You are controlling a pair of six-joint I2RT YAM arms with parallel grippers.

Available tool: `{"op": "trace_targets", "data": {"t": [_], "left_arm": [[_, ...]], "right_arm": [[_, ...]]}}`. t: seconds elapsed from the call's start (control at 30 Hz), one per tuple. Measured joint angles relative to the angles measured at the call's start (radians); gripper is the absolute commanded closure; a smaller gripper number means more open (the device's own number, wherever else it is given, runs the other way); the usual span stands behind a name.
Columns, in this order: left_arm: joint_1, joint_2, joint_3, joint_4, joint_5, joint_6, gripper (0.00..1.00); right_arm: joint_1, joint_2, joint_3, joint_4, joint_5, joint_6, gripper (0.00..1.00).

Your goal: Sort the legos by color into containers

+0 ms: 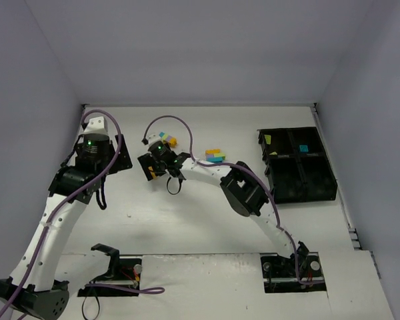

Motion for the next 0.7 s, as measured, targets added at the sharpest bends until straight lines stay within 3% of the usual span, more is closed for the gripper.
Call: {"op": "trace_targets", "data": {"t": [0.07,0.1,0.13,0.17,0.27,0.5,0.7], "left_arm": [[0.0,0.0,-0.002,-0.008,-0.002,0.0,0.2],[0.0,0.0,-0.002,-0.009,-0.002,0.0,0.2],[0.0,0.0,-0.002,-0.01,-0.004,0.0,0.2],[0.0,0.0,-0.002,-0.01,-0.004,0.0,0.2],[0.0,0.001,-0.002,-0.01,-0.004,0.002,0.2],[0.0,0.043,-0.002,0.008,0.005,0.025,0.2],[-0.008,0.131,0.024,0.047,0.048,0.061,0.2]], "right_arm": [[0.001,0.008,0.011,0.003,0.005,-0.004,0.42],[0.001,0.011,0.014,0.003,0.01,-0.004,0.57],[0.001,0.013,0.014,0.002,0.015,-0.009,0.65],[0.001,0.013,0.014,0.003,0.023,-0.009,0.79],[0.001,0.012,0.008,0.013,0.052,-0.015,0.97],[-0.034,-0.14,-0.207,0.03,0.122,-0.018,1.0],[-0.219,-0.424,-0.449,0.003,0.182,0.037,1.0]]}}
